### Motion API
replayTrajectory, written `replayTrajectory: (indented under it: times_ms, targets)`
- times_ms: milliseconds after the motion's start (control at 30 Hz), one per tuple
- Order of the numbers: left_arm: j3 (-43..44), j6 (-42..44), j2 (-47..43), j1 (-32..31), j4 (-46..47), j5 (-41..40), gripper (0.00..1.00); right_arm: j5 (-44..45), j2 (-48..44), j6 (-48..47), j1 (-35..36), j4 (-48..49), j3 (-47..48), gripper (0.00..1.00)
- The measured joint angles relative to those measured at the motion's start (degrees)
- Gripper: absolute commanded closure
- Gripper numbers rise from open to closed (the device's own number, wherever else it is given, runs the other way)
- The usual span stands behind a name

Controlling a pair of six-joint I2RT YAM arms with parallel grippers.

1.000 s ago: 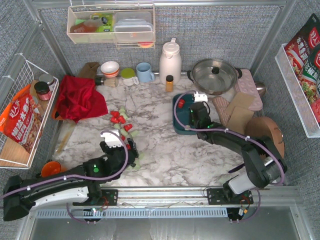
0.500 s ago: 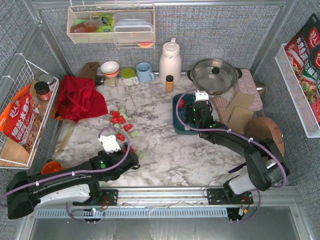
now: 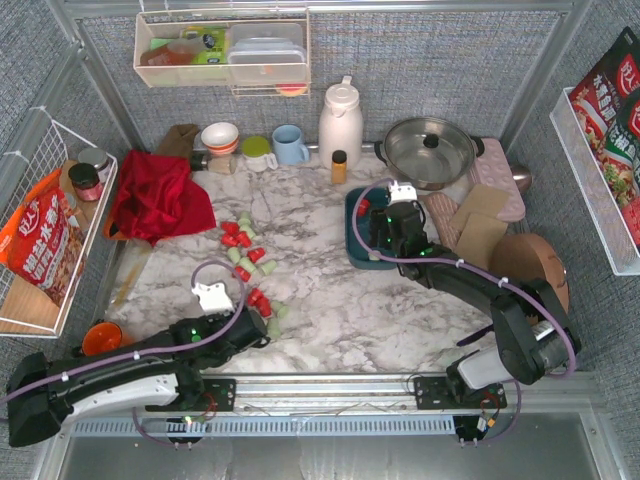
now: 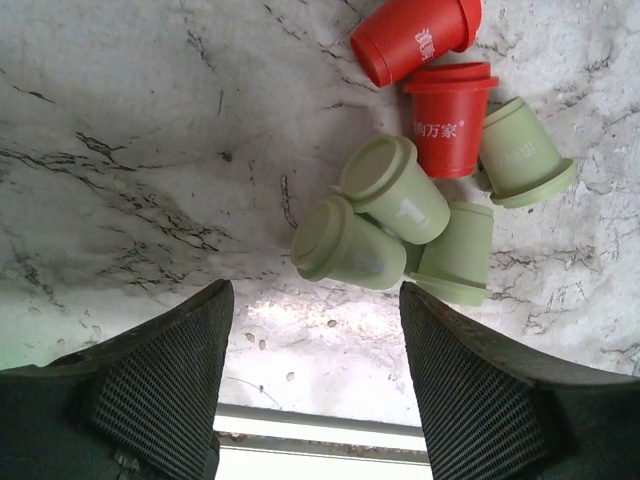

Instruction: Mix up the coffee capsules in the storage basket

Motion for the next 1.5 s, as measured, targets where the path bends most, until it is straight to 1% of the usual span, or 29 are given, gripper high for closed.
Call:
replayTrajectory:
  times_ms: [100, 233, 467, 633, 900, 1200, 1367, 1500]
  targets:
    - [-0.3, 1.0, 1.0, 0.1, 1.1, 0.7, 0.22, 0.0, 0.0, 0.0, 0.0, -0.1, 0.0, 0.26]
    - [0.7, 3.3, 5.0, 0.5, 1.8, 1.6, 0.21, 0.0, 0.0, 0.0, -0.2, -0.4, 0.0, 0.26]
    - [3.7, 9.6, 11.0, 2.1, 4.4, 2.5, 0.21, 0.0, 0.0, 0.2, -0.7, -0.7, 0.0, 0.26]
    - [4.1, 13.1, 13.4, 3.5, 6.2, 3.8, 0.24, -0.3, 0.3, 0.2, -0.8, -0.8, -0.1, 0.26]
    - [3.2, 14.8, 15.2, 4.1, 8.0, 5.6, 0.26, -1.1, 0.7, 0.3, -1.1, -1.2, -0.1, 0.26]
    - [2.8, 15.9, 16.6, 4.5, 9.6, 5.4, 0.4, -1.4, 1.0, 0.4, -1.1, -1.3, 0.2, 0.26]
    - [2.8, 16.1, 16.3, 4.5, 9.8, 5.0, 0.55, -1.5, 1.0, 0.4, -1.1, -1.4, 0.2, 0.26]
    - [3.1, 16.2, 15.5, 4.5, 9.6, 4.8, 0.58, -1.5, 1.0, 0.5, -1.2, -1.9, 0.3, 0.26]
